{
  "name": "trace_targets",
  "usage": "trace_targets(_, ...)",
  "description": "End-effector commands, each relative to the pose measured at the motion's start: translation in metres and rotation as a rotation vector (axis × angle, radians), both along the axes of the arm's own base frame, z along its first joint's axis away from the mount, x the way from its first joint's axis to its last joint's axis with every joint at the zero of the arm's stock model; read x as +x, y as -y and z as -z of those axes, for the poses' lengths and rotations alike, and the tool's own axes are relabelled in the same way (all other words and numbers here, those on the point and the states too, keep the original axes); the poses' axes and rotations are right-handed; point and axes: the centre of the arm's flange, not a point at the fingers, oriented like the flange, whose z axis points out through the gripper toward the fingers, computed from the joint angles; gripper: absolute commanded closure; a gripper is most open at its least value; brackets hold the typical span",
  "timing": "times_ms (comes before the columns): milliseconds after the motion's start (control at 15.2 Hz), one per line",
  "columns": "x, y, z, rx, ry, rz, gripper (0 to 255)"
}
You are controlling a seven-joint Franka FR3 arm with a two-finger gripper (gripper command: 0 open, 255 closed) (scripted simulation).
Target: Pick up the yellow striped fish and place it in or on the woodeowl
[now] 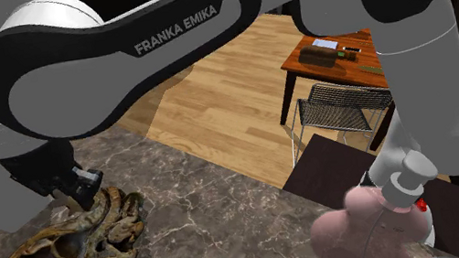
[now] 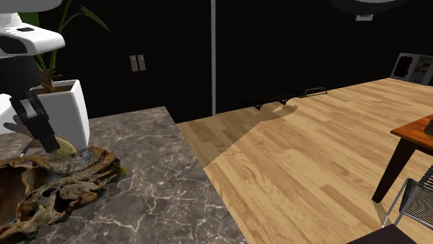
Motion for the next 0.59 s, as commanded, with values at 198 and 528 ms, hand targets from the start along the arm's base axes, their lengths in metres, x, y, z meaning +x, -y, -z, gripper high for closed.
trace_targets(198, -0.001, 0.001, 0.027, 0.0, 0.0, 0.0, 255)
trace_targets(528, -0.001, 0.001, 0.027, 0.0, 0.0, 0.0, 255)
